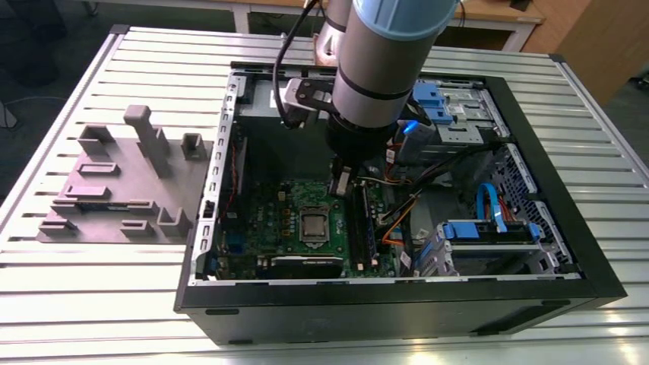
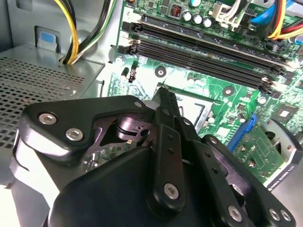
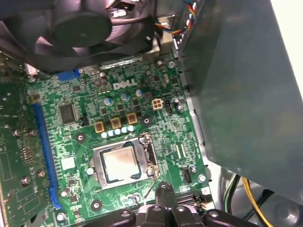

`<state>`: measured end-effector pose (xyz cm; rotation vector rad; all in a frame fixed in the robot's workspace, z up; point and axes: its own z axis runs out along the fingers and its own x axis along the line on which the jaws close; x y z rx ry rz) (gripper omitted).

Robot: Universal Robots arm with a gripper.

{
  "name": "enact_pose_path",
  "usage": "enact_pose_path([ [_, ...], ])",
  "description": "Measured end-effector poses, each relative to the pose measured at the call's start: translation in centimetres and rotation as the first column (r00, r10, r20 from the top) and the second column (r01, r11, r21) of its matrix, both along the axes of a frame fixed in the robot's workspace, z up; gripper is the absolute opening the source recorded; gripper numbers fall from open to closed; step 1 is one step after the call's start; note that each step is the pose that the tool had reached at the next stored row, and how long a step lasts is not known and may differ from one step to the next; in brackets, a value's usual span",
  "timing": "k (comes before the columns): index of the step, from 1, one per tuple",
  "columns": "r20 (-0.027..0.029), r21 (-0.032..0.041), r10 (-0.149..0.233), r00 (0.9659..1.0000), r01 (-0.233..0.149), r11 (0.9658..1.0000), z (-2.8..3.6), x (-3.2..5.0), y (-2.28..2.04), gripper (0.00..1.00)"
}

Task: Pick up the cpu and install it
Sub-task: 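Install the first cpu locking lever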

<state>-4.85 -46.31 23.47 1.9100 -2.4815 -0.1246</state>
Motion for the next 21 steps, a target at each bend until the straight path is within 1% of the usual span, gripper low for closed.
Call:
enact_pose_path([
  [5,0.0001,0.0,0.033,0.9995,-0.033,0.9995,0.0,-0.15,-0.23,0.11],
  [11,0.0,-0.0012,0.056,0.9984,-0.056,0.9984,-0.07,-0.18,-0.55,0.11],
  [13,-0.0001,-0.0029,0.077,0.997,-0.077,0.997,-0.11,-0.17,-0.55,0.11],
  [15,-0.0001,-0.003,0.105,0.9945,-0.105,0.9945,-0.13,-0.18,-0.56,0.11],
  [17,0.0002,-0.0028,0.118,0.993,-0.118,0.993,-0.14,-0.21,-0.63,0.11],
  [18,0.0,-0.0037,0.12,0.9928,-0.12,0.9928,-0.14,-0.23,-0.67,0.11],
  [21,-0.0013,-0.0148,0.123,0.9924,-0.123,0.9922,-0.14,-0.26,-0.75,0.11],
])
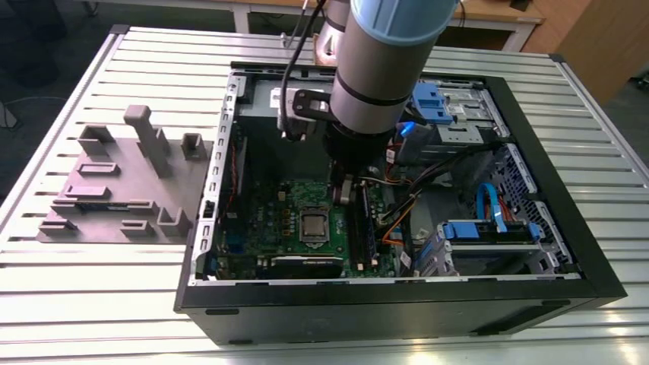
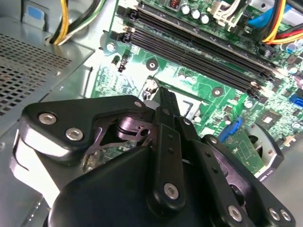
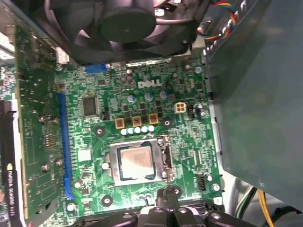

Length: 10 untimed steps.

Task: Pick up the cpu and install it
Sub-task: 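Install the first cpu locking lever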

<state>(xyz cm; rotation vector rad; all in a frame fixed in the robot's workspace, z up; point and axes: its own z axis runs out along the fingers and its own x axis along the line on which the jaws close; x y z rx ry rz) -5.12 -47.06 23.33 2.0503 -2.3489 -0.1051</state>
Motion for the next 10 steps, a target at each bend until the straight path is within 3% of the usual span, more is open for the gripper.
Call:
enact_pose_path([
  [4,-0.0002,-0.0091,0.016,0.9999,-0.016,0.9998,-0.05,-0.01,-0.1,0.11],
  [10,0.0,-0.0102,0.037,0.9993,-0.037,0.9993,-0.24,-0.01,-0.45,0.11],
])
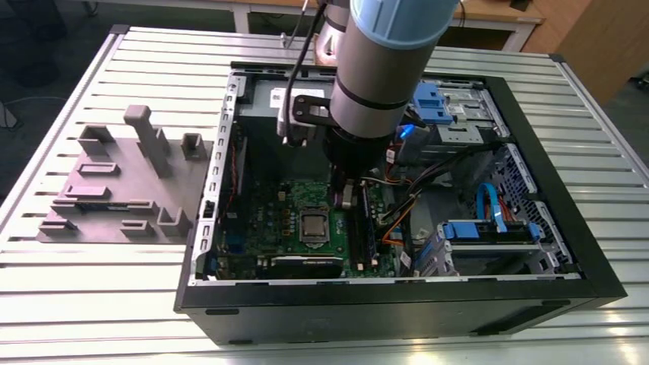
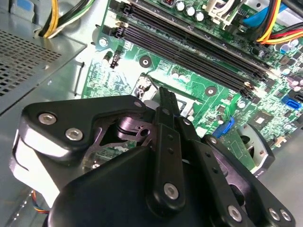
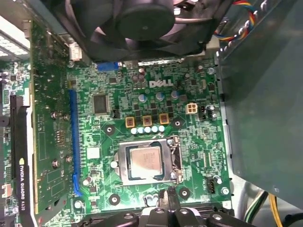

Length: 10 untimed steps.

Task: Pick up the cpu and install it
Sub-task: 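Install the first cpu locking lever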

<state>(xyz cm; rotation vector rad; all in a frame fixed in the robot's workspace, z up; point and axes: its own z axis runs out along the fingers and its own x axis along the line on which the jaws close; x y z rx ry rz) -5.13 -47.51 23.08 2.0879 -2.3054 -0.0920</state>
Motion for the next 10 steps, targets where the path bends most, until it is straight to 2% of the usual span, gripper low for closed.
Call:
enact_pose_path([
  [6,-0.0001,-0.0006,0.007,1.0,-0.007,1.0,-0.13,-0.08,-0.5,0.11],
  [10,0.0,-0.0007,0.008,1.0,-0.008,1.0,-0.2,-0.08,-0.69,0.11],
])
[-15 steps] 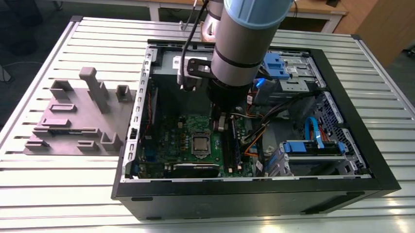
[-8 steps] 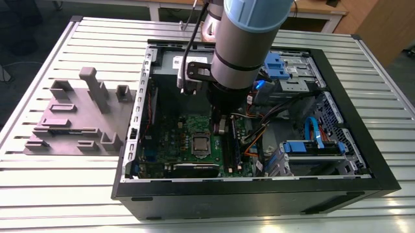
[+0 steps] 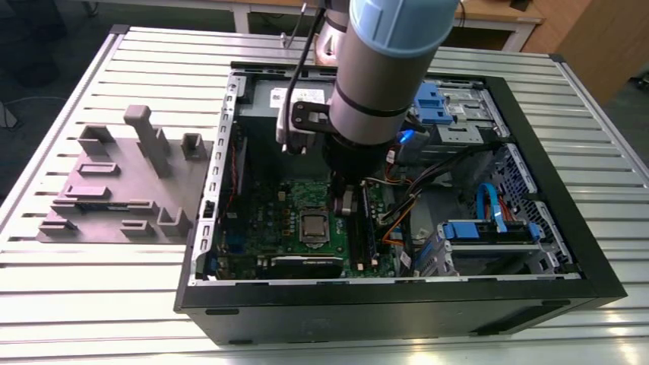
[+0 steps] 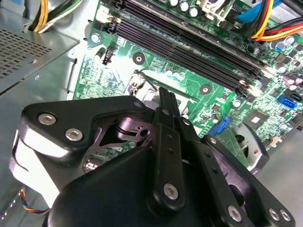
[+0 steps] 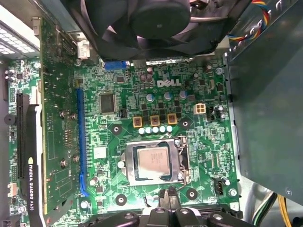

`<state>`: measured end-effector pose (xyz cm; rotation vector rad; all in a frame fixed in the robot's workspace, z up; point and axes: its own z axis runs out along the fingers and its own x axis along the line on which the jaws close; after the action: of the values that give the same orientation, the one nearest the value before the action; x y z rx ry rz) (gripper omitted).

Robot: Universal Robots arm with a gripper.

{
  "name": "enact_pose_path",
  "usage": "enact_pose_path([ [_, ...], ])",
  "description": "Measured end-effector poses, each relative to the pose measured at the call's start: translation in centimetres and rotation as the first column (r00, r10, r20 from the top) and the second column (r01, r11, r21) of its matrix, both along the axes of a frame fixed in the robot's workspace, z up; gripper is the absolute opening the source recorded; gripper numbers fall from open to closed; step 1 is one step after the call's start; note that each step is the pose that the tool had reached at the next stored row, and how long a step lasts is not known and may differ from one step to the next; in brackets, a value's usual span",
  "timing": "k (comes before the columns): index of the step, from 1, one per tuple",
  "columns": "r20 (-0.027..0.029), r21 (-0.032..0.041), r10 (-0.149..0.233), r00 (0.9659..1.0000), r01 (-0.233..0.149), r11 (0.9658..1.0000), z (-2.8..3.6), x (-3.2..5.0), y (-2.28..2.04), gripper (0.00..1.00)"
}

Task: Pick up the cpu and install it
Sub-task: 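Install the first cpu locking lever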

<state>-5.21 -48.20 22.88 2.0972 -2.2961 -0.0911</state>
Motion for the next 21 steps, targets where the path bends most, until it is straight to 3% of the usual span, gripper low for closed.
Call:
enact_pose_path([
  [21,0.0,-0.0001,0.001,1.0,-0.001,1.0,-0.05,0.0,-0.1,0.11],
])
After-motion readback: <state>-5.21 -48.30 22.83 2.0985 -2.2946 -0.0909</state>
